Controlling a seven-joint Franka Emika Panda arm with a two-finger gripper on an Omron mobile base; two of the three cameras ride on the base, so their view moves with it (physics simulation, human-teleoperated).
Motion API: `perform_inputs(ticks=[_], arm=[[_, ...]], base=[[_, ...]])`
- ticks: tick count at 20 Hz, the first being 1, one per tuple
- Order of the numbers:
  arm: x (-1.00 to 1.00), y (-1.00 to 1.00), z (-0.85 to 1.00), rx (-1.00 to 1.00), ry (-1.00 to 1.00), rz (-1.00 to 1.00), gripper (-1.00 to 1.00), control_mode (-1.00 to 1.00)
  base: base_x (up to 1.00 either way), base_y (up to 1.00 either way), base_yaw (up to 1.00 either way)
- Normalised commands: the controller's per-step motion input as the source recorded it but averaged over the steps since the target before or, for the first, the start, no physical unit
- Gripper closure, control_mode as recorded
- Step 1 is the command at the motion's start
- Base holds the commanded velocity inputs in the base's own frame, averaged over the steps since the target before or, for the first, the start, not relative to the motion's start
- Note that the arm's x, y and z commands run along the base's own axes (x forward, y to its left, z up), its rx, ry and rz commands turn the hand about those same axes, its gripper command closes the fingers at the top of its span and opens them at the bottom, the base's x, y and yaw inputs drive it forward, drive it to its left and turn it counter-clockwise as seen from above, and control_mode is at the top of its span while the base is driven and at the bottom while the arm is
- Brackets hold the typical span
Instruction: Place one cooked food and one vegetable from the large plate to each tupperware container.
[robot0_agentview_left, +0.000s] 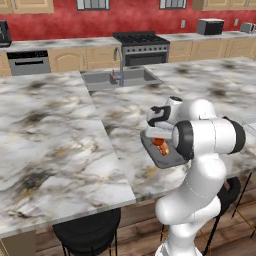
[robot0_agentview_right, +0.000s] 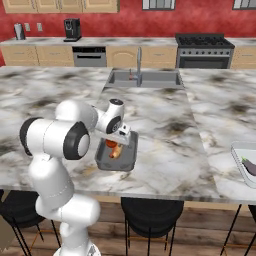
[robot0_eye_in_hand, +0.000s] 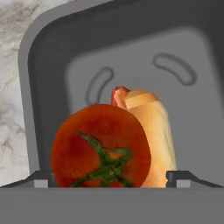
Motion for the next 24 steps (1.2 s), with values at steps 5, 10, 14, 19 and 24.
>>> perform_inputs(ticks=[5,10,14,19,24], arm=[[-0.24,0.13,0.03,0.0,0.0,0.0,-1.0,-1.0],[-0.25,0.14,0.18,0.0,-0.09,0.0,-1.0,-1.0],[-0.27,-0.12,0.36,0.0,-0.15,0.0,-1.0,-1.0],[-0.84,-0.13,0.3,0.08,-0.12,0.0,-1.0,-1.0],[-1.0,-0.1,0.18,0.19,-0.21,0.0,-1.0,-1.0]], base=[[0.0,0.0,0.0],[0.0,0.0,0.0],[0.0,0.0,0.0],[0.0,0.0,0.0],[0.0,0.0,0.0]])
